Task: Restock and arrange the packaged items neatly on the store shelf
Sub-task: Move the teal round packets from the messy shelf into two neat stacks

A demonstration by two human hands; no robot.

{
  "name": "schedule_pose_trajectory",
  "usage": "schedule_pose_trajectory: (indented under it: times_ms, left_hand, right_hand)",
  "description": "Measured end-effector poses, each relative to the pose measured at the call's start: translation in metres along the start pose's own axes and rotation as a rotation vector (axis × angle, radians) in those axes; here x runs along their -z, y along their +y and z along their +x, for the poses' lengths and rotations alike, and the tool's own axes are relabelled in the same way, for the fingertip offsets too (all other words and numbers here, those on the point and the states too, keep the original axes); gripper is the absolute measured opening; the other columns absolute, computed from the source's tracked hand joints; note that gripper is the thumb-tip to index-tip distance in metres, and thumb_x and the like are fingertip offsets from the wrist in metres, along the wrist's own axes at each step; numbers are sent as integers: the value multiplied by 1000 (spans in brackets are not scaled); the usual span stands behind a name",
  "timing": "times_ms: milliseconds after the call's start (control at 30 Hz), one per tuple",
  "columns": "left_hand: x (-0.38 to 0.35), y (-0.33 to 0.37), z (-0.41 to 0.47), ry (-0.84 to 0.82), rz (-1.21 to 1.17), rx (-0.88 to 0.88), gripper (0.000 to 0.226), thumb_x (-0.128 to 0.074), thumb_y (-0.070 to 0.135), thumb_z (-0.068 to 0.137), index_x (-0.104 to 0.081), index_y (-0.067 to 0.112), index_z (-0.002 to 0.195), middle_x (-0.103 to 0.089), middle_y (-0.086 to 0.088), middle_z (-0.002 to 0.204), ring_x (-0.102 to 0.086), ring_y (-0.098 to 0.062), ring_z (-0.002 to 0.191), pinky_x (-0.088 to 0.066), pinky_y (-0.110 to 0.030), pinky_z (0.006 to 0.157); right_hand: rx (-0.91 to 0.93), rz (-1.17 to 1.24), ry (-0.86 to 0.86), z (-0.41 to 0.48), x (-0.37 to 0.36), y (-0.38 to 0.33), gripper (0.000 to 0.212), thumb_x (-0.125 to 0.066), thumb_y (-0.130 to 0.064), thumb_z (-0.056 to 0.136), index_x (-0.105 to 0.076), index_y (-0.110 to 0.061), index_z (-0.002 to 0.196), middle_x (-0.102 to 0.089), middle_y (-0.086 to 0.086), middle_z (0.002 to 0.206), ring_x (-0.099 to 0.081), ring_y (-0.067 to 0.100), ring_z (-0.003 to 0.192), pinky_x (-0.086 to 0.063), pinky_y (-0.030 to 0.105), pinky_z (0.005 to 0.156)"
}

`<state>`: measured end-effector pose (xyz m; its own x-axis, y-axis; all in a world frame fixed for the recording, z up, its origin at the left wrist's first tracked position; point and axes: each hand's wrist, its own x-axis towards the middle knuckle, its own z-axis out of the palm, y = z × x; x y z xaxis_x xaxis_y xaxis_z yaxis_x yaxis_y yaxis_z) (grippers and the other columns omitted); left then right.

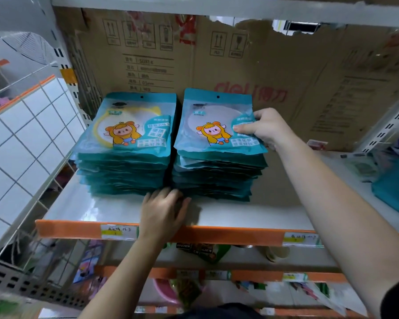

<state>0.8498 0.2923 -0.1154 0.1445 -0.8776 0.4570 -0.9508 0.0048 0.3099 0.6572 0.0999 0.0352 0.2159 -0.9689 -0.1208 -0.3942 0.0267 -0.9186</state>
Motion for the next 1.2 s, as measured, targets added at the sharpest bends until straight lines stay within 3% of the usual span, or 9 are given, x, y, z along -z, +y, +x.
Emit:
schedule_pose_trajectory:
  times_ms: [200, 367, 433, 533, 700, 833, 967, 1067, 1200]
  left_hand:
    - [0, 2, -1, 20, -15, 3, 29, -55, 37, 87, -68, 13, 80, -66, -6, 77, -61, -27, 68, -45, -34, 68]
    - [-1, 2, 0, -27, 4, -3, 22, -58, 33, 87, -69, 14, 82, -66, -5, 79, -61, -28, 71, -47, -36, 68]
    - [-1, 3, 1, -46, 14, -4, 19, -60, 32, 87, -68, 15, 83, -65, -4, 79, -61, -27, 71, -46, -35, 67]
    - [-1, 14, 3, -66, -3, -9, 13, -67, 29, 85, -65, 16, 82, -64, -3, 78, -60, -26, 70, -44, -33, 62]
    - [-11, 56, 9, -131, -31, -113, 15, -71, 28, 82, -65, 15, 81, -64, -4, 74, -60, -28, 66, -45, -32, 57]
    - [-27, 96, 18, -175, -98, -200, 11, -70, 25, 80, -67, 15, 85, -67, -5, 78, -63, -30, 70, -49, -34, 61]
    - [-48, 142, 28, -229, -135, -279, 13, -62, 31, 87, -66, 18, 87, -65, -4, 80, -62, -29, 73, -49, -34, 62]
    - [-65, 186, 34, -256, -171, -351, 13, -62, 30, 86, -63, 18, 84, -61, -3, 78, -61, -29, 70, -47, -35, 60]
    - [-87, 259, 37, -287, -266, -411, 16, -56, 33, 89, -67, 21, 92, -65, 2, 85, -62, -26, 77, -48, -34, 67]
  right_hand:
    - [24, -210, 61, 8, 1, 2, 49, -87, -20, 69, -62, -4, 108, -70, 8, 101, -71, 23, 86, -59, 44, 79]
    - [102, -389, 169, 8, -2, 8, 59, -88, -37, 66, -62, -10, 111, -60, -4, 96, -59, 7, 73, -49, 27, 58]
    - [96, -375, 185, 8, -1, 16, 54, -85, -44, 67, -62, -15, 107, -61, -6, 92, -61, 7, 75, -50, 27, 59]
    - [129, -263, 219, 4, 2, 38, 58, -69, -49, 84, -58, -11, 126, -60, -4, 108, -61, 14, 95, -47, 25, 69]
    - [127, -180, 324, -24, 19, 94, 38, -48, -41, 99, -64, -14, 120, -66, 3, 115, -60, 21, 109, -46, 32, 88]
    - [90, -240, 396, -69, 40, 142, 23, -56, -30, 97, -68, -15, 109, -66, -4, 98, -59, 14, 94, -40, 23, 78]
    - [95, -278, 478, -109, 72, 174, 20, -58, -20, 95, -68, -12, 111, -69, -1, 103, -61, 10, 91, -46, 20, 81]
    - [79, -282, 574, -131, 106, 196, 21, -58, -18, 95, -68, -11, 112, -68, 1, 103, -59, 8, 85, -40, 4, 74]
    - [55, -269, 640, -159, 164, 221, 22, -55, -20, 96, -65, -14, 115, -65, -3, 104, -56, -4, 85, -39, 0, 71]
